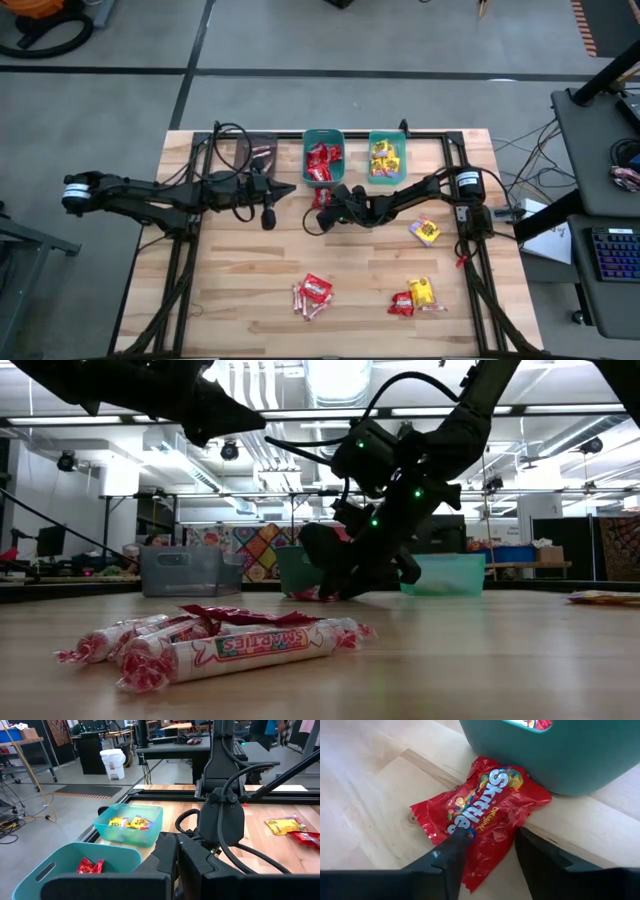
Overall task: Sort candy
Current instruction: Put the middle left red candy on the dark green bin
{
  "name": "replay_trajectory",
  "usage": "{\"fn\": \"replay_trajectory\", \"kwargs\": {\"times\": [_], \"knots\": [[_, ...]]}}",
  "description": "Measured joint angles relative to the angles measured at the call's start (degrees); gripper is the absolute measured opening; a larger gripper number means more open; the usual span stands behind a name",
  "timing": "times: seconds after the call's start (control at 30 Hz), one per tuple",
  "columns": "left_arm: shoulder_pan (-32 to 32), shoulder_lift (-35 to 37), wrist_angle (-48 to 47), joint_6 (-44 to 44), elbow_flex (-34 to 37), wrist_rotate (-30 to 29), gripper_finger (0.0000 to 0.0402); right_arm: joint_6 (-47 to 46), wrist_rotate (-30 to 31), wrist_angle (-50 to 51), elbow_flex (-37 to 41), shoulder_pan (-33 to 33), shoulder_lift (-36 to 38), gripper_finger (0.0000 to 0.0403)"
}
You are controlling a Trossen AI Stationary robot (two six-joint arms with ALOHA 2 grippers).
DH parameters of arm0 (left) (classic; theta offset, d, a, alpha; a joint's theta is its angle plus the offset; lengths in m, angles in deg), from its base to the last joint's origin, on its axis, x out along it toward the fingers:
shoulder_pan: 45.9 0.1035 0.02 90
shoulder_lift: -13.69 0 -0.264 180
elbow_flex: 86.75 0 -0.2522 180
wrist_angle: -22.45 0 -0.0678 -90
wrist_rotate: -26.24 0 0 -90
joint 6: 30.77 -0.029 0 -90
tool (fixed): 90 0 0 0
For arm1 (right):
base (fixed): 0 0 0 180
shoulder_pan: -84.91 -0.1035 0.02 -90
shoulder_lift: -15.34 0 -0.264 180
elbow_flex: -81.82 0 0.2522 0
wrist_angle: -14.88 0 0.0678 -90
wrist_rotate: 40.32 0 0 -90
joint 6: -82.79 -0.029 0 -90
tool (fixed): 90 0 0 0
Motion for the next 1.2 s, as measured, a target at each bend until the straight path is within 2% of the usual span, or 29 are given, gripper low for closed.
{"fn": "replay_trajectory", "kwargs": {"times": [0.33, 0.47, 0.73, 0.93, 1.07, 1.2], "knots": [[0.0, -0.11, -0.01, 0.55, 0.0, 0.01, 0.0, 4.19, -3.83, 1.04, 0.02, -0.71, 0.8, 0.002], [0.0, -0.11, -1.11, 1.36, 0.0, 0.0, 0.0, 6.23, -5.24, 4.06, 0.28, -1.81, 3.64, 0.0015], [-0.08, -0.11, -3.13, 2.99, 0.02, 0.01, 0.0, 9.13, -4.35, 8.67, 0.27, -5.13, 10.96, 0.0013], [-0.42, 0.23, -3.44, 3.11, 0.02, 0.02, 0.0, 12.95, -4.35, 8.33, 0.33, -6.2, 17.22, 0.0012], [-0.39, 2.7, -8.2, 2.02, -0.78, -0.01, 0.0, 16.69, -7.59, 8.25, 0.33, -3.78, 21.85, 0.0012], [-0.37, 6.01, -12.29, 1.12, -1.77, -1.51, 0.0, 20.24, -10.05, 7.94, -1.06, 2.51, 24.56, 0.0012]]}}
